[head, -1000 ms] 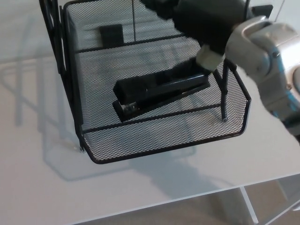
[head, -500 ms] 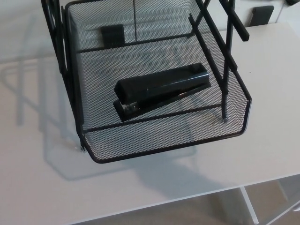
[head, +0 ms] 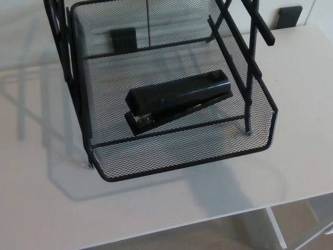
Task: The robot walks towards a desk on which a file tray is kept in the middle and a stapler is kept to its right. The robot lifts the stapler using its right hand and places it on the file tray.
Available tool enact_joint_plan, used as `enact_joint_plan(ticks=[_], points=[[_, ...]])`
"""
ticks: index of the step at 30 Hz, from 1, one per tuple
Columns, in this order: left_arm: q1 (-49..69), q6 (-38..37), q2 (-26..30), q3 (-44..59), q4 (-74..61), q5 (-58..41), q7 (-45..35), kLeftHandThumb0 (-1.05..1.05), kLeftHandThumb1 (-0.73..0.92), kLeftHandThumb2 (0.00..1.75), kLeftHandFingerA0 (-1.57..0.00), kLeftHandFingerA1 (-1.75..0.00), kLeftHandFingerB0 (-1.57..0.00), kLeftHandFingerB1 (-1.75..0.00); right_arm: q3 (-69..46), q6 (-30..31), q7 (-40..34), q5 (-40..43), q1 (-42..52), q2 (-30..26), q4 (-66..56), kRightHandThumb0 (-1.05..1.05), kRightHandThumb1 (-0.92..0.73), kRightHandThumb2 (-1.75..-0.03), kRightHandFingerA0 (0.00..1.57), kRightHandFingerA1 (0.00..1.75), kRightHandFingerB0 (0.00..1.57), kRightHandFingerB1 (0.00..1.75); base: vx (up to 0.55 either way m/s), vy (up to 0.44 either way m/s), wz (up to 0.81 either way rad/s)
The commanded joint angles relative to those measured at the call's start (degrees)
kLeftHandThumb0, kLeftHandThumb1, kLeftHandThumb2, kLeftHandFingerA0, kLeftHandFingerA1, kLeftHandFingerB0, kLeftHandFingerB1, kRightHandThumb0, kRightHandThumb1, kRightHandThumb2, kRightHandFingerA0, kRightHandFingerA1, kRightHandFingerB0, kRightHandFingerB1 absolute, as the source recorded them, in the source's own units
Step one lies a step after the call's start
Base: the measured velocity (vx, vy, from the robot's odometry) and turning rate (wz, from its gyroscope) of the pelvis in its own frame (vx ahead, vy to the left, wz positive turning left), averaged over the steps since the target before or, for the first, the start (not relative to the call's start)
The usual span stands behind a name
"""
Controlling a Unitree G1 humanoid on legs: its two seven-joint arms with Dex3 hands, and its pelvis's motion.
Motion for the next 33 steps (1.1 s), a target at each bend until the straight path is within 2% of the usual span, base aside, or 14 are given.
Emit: enact_joint_plan(ticks=[1,4,7,8,10,11,13,14,15,16,17,18,23,33], points=[[1.17,-1.43,0.39,0.79,0.33,-0.11,0.18,-0.79,0.33,1.21,-0.49,-0.91,-0.4,-0.84,-46.81,8.02,-18.61,10.4,32.24,13.43,15.95,-0.75,-0.62,-0.59,0.94,1.2,0.17,0.37,0.0,0.0,0.0],[1.0,-0.42,0.07,1.49,0.69,-0.8,0.25,-0.72,0.31,1.2,-0.5,-0.91,-0.39,-0.83,-47.69,1.45,-23.45,14.45,38.15,18.35,22.35,-0.68,-0.6,-0.58,0.52,0.9,0.17,0.36,0.0,0.0,0.0],[1.66,-2.32,0.5,0.49,0.64,0.36,0.71,-0.78,0.33,1.21,-0.52,-0.92,-0.44,-0.84,-46.06,-4.93,-27.11,17.44,42.65,20.37,32.93,-0.63,-0.6,-0.58,0.54,0.82,0.16,0.36,0.0,0.0,0.0],[1.55,-1.92,0.47,0.71,0.77,0.16,0.69,-0.79,0.34,1.19,-0.49,-0.91,-0.42,-0.84,-46.32,-3.44,-26.04,18.28,44.02,22.15,33.53,-0.59,-0.61,-0.59,0.95,1.25,0.14,0.3,0.0,0.0,0.0],[1.4,-1.7,0.45,0.85,0.83,0.03,0.65,-0.79,0.34,1.19,-0.49,-0.91,-0.42,-0.84,-46.51,-3.08,-25.64,18.79,44.58,22.84,33.79,-0.59,-0.61,-0.59,0.95,1.25,0.14,0.3,0.0,0.0,0.0],[1.36,-1.89,0.69,0.92,0.64,-0.08,0.13,-0.77,0.35,1.2,-0.48,-0.91,-0.4,-0.83,-42.14,-6.06,-31.34,20.47,38.77,23.44,46.77,-0.49,-0.65,-0.61,0.14,0.48,0.12,0.26,0.0,0.0,0.0],[1.14,-1.52,0.91,0.85,0.47,-0.04,-0.03,-0.75,0.35,1.19,-0.5,-0.91,-0.41,-0.83,-42.83,-7.47,-31.35,22.74,37.74,23.9,51.02,-0.47,-0.64,-0.6,0.13,0.47,0.12,0.26,0.0,0.0,0.0],[1.14,-1.38,1.04,0.81,0.24,-0.05,-0.24,-0.75,0.35,1.19,-0.49,-0.91,-0.4,-0.83,-44.01,-6.14,-29.21,24.6,37.96,24.9,51.62,-0.32,-0.55,-1.04,0.02,0.54,0.0,0.51,0.0,0.0,0.0],[1.18,-1.22,1.11,1.12,0.13,-0.39,-0.55,-0.75,0.35,1.21,-0.44,-0.91,-0.35,-0.83,-44.2,-5.54,-28.19,25.19,38.3,25.3,52.4,-0.5,-0.67,-0.6,0.05,0.45,0.05,0.25,0.0,0.0,0.0],[1.29,-1.27,1.25,1.16,0.06,-0.45,-0.76,-0.78,0.35,1.21,-0.46,-0.91,-0.36,-0.84,-44.17,-4.95,-26.98,25.71,39.14,26.45,53.96,-0.47,-0.69,-0.6,0.06,0.45,0.06,0.26,0.0,0.0,0.0],[1.16,-1.08,1.26,1.01,0.22,-0.24,-0.44,-0.77,0.34,1.2,-0.46,-0.9,-0.35,-0.82,-42.46,-4.5,-27.72,23.83,40.0,27.02,53.98,-0.32,-0.6,-1.07,0.0,0.52,0.0,0.51,0.0,0.0,0.0],[1.15,-1.09,1.26,1.1,0.27,-0.32,-0.51,-0.77,0.34,1.21,-0.45,-0.9,-0.36,-0.83,-41.69,-4.17,-28.43,22.87,40.32,27.35,54.17,-0.47,-0.68,-0.6,0.29,0.58,0.07,0.26,0.0,0.0,0.0],[0.87,-0.94,1.41,1.16,0.28,-0.33,-0.78,-0.78,0.33,1.2,-0.45,-0.9,-0.38,-0.83,-42.01,2.14,-26.78,22.64,41.04,28.04,53.4,-0.52,-0.53,-0.85,0.3,0.71,0.01,0.26,0.0,0.0,0.0],[1.41,-1.51,1.63,0.7,0.21,0.32,-0.62,-0.79,0.35,1.2,-0.48,-0.9,-0.37,-0.83,-43.11,4.97,-25.08,25.15,40.13,25.13,58.64,-0.41,-0.72,-0.6,0.26,0.97,0.0,0.09,0.0,0.0,0.0]])
